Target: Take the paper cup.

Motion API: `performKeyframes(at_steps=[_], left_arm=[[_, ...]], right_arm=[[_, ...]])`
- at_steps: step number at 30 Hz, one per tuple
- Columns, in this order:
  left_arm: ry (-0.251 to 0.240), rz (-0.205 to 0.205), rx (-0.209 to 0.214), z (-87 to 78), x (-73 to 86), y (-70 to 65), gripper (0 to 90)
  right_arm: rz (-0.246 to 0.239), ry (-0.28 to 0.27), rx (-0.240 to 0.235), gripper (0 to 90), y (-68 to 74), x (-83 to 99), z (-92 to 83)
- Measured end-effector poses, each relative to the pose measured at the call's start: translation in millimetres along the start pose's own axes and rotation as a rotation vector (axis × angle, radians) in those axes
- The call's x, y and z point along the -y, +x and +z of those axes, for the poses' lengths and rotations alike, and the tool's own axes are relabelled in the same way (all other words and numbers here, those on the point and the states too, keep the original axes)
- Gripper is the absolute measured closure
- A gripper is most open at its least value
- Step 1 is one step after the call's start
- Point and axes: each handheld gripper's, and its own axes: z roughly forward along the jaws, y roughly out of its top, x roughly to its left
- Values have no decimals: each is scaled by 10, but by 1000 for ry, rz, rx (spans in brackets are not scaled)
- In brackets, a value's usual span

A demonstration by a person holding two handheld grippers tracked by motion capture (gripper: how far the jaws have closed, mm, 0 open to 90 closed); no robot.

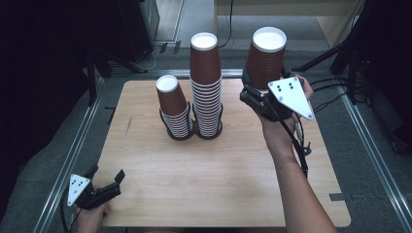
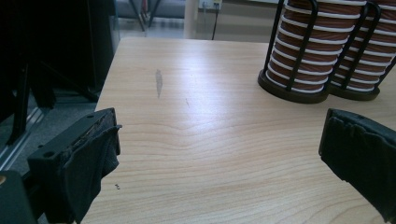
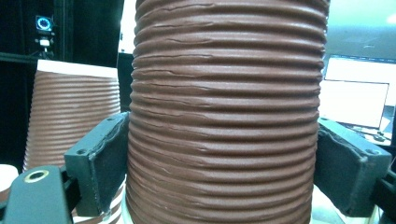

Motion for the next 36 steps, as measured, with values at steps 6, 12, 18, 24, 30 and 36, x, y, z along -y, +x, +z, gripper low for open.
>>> performKeyframes(at_steps=[6, 12, 18, 24, 30, 36], left_arm=[[1, 0, 0, 1, -1, 1, 0], [-2, -1, -6, -1, -3, -1, 0], [0, 22, -20, 2, -5, -36, 0], [3, 52, -30, 23, -14, -90, 0], [10, 68, -48, 51, -22, -122, 0], [19, 61, -54, 57, -17, -106, 0]], right_arm=[[-37, 15, 3, 133, 19, 106, -54], [-63, 33, 8, 133, 29, 262, -125], [-63, 46, 9, 133, 24, 406, -209], [-71, 73, 9, 133, 20, 606, -297], [-88, 79, 4, 133, 57, 739, -366], [-94, 85, 2, 133, 107, 836, -413]])
